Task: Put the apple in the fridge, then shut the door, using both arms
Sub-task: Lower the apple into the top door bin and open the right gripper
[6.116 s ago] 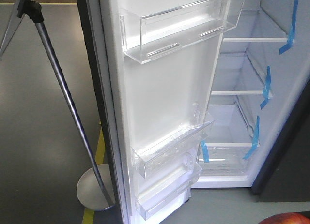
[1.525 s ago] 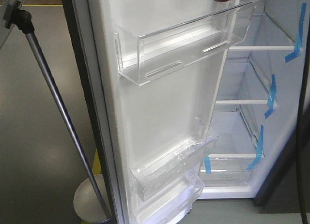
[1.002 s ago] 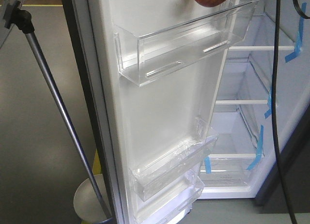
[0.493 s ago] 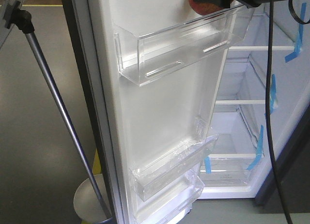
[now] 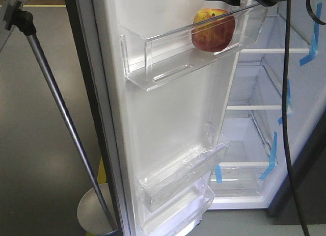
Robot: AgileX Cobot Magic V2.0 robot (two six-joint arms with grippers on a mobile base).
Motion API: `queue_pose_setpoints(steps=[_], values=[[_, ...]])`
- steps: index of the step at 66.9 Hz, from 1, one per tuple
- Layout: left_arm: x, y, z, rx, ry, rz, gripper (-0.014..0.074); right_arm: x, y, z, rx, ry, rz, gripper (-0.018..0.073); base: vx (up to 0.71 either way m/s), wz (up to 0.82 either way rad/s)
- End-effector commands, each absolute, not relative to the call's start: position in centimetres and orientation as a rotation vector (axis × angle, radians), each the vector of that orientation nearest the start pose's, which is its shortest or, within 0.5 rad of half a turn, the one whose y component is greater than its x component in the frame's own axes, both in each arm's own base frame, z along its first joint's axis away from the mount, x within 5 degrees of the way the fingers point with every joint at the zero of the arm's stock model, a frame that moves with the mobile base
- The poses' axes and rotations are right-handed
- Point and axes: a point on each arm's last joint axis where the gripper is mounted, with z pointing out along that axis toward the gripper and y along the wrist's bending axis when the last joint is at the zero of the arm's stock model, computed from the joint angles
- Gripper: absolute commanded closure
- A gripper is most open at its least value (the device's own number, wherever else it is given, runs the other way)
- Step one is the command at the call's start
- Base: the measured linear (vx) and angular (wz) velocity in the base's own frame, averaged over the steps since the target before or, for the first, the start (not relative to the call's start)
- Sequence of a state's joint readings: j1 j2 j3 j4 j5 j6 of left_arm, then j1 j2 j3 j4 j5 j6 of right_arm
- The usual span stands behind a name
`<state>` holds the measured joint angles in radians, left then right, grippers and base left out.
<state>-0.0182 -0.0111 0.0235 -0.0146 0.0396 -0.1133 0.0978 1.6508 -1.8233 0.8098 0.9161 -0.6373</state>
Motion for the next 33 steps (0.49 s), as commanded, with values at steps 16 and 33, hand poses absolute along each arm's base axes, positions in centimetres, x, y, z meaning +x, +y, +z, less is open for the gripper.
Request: queue_pose_setpoints(steps=[16,33], values=[[5.4,-0.1,21.6,-0.08,1.426,-0.133,0.0603,29.6,8.4,50.6,-0.602,1.826,0.647,-0.0033,0.0,0.0],[5.4,-0.1,21.6,-0.08,1.426,-0.133,0.0603,25.6,7.5,51.3,-0.635,1.967,0.561,-0.0032,0.0,0.0]])
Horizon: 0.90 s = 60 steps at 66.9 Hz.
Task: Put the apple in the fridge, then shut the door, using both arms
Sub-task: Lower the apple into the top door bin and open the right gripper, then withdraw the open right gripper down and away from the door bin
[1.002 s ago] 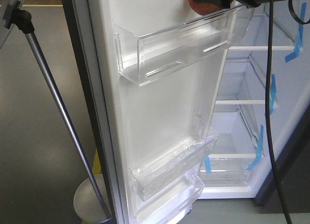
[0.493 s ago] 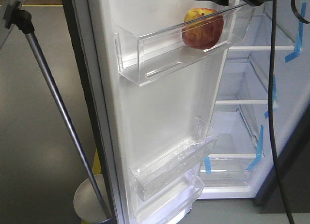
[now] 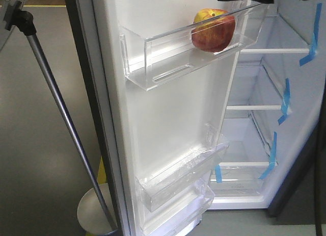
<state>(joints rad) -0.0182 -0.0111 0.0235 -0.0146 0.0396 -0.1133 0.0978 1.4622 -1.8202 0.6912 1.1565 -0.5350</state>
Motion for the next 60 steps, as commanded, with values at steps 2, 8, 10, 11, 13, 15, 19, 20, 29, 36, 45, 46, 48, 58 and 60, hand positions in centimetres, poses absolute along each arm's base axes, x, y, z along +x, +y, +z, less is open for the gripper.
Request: queue_pose_setpoints(steps=[2,8,10,11,13,15,19,20,29,36,45,46,48,58,60], values=[[5.4,-0.1,21.6,-0.08,1.426,-0.133,0.0603,25.1,7.3,51.4,-0.631,1.982,0.546,-0.0032,0.0,0.0],[5.4,-0.1,21.6,-0.08,1.426,-0.133,0.0603,24.1,6.8,51.5,-0.608,2.034,0.505,-0.0032,0.0,0.0],[5.4,-0.1,21.6,-0.08,1.426,-0.133,0.0603,23.7,6.7,51.6,-0.604,2.045,0.492,-0.0032,0.0,0.0],[5.4,-0.1,21.6,-0.08,1.426,-0.133,0.0603,23.6,6.6,51.6,-0.6,2.052,0.487,-0.0032,0.0,0.0],[5.4,-0.1,21.6,-0.08,1.426,-0.133,0.0603,23.2,6.5,51.4,-0.594,2.07,0.48,-0.0032,0.0,0.0],[5.4,-0.1,21.6,-0.08,1.426,-0.133,0.0603,22.9,6.4,51.3,-0.592,2.076,0.475,-0.0032,0.0,0.0],[5.4,-0.1,21.6,-0.08,1.426,-0.133,0.0603,22.2,6.4,50.6,-0.579,2.081,0.479,-0.0032,0.0,0.0],[5.4,-0.1,21.6,-0.08,1.426,-0.133,0.0603,22.1,6.3,50.1,-0.575,2.095,0.483,-0.0032,0.0,0.0],[5.4,-0.1,21.6,-0.08,1.426,-0.133,0.0603,20.4,6.2,47.0,-0.553,2.111,0.498,-0.0032,0.0,0.0],[5.4,-0.1,21.6,-0.08,1.426,-0.133,0.0603,18.5,6.0,43.8,-0.541,2.117,0.507,-0.0032,0.0,0.0],[5.4,-0.1,21.6,-0.08,1.426,-0.133,0.0603,15.9,6.1,40.3,-0.547,2.134,0.566,-0.0032,0.0,0.0],[5.4,-0.1,21.6,-0.08,1.426,-0.133,0.0603,15.5,6.1,39.8,-0.55,2.139,0.578,-0.0032,0.0,0.0],[5.4,-0.1,21.6,-0.08,1.426,-0.133,0.0603,15.0,6.2,39.1,-0.552,2.143,0.598,-0.0032,0.0,0.0],[5.4,-0.1,21.6,-0.08,1.426,-0.133,0.0603,12.0,6.3,35.8,-0.563,2.162,0.668,-0.0032,0.0,0.0],[5.4,-0.1,21.6,-0.08,1.426,-0.133,0.0603,11.3,6.3,35.4,-0.566,2.157,0.673,-0.0032,0.0,0.0]])
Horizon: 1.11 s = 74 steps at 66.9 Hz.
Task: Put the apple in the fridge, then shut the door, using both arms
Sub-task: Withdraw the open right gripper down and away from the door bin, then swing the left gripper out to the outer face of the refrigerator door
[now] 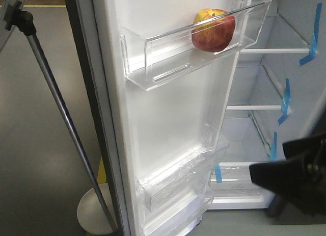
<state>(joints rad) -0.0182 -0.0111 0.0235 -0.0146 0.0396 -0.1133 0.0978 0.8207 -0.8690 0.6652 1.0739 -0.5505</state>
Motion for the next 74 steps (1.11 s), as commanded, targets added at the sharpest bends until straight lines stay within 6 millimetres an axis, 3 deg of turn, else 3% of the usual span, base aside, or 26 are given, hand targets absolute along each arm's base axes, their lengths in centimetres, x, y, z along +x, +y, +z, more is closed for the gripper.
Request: queue_pose_setpoints(steps=[1,20,33,50,74], values=[[5.4,-0.1,21.6,-0.08,1.426,-0.133,0.0603,11.0,6.3,35.1,-0.567,2.159,0.676,-0.0032,0.0,0.0],[5.4,-0.1,21.6,-0.08,1.426,-0.133,0.0603,6.3,6.2,30.1,-0.556,2.158,0.751,-0.0032,0.0,0.0],[5.4,-0.1,21.6,-0.08,1.426,-0.133,0.0603,4.1,6.3,27.5,-0.552,2.153,0.806,-0.0032,0.0,0.0],[5.4,-0.1,21.6,-0.08,1.426,-0.133,0.0603,2.6,6.2,27.5,-0.561,2.082,0.804,-0.0032,0.0,0.0],[5.4,-0.1,21.7,-0.09,1.413,-0.146,0.0603,2.4,6.3,27.5,-0.571,2.083,0.809,-0.0032,0.0,0.0]])
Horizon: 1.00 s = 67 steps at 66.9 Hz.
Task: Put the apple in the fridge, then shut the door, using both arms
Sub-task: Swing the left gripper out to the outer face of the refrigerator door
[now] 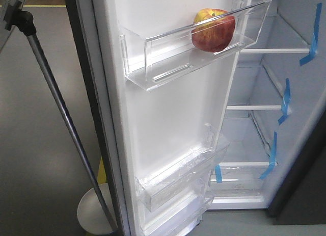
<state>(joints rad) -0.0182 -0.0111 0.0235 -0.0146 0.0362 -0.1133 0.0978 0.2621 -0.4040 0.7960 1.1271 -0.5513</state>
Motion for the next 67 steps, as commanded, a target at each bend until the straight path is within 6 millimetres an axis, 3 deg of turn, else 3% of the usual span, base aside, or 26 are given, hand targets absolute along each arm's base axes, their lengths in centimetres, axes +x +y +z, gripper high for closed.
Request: queue_pose_setpoints(steps=[1,10,18,39,56,67], values=[[5.4,-0.1,21.7,-0.09,1.415,-0.146,0.0603,2.4,6.3,27.5,-0.571,2.083,0.809,-0.0032,0.0,0.0],[5.3,-0.1,21.9,-0.095,1.384,-0.154,0.0603,2.4,6.3,27.5,-0.571,2.083,0.809,-0.0032,0.0,0.0],[5.0,-0.1,23.4,-0.135,1.286,-0.217,0.0603,2.4,6.3,27.5,-0.571,2.083,0.809,-0.0032,0.0,0.0],[4.5,-0.1,31.0,-0.122,1.27,-0.209,0.0603,2.4,6.3,27.5,-0.571,2.083,0.809,-0.0032,0.0,0.0],[7.7,-0.3,36.2,-0.069,1.552,-0.121,0.0603,2.4,6.3,27.5,-0.571,2.083,0.809,-0.0032,0.0,0.0],[11.3,-0.4,37.3,-0.029,1.775,-0.076,0.0603,2.4,6.3,27.5,-0.571,2.083,0.809,-0.0032,0.0,0.0]])
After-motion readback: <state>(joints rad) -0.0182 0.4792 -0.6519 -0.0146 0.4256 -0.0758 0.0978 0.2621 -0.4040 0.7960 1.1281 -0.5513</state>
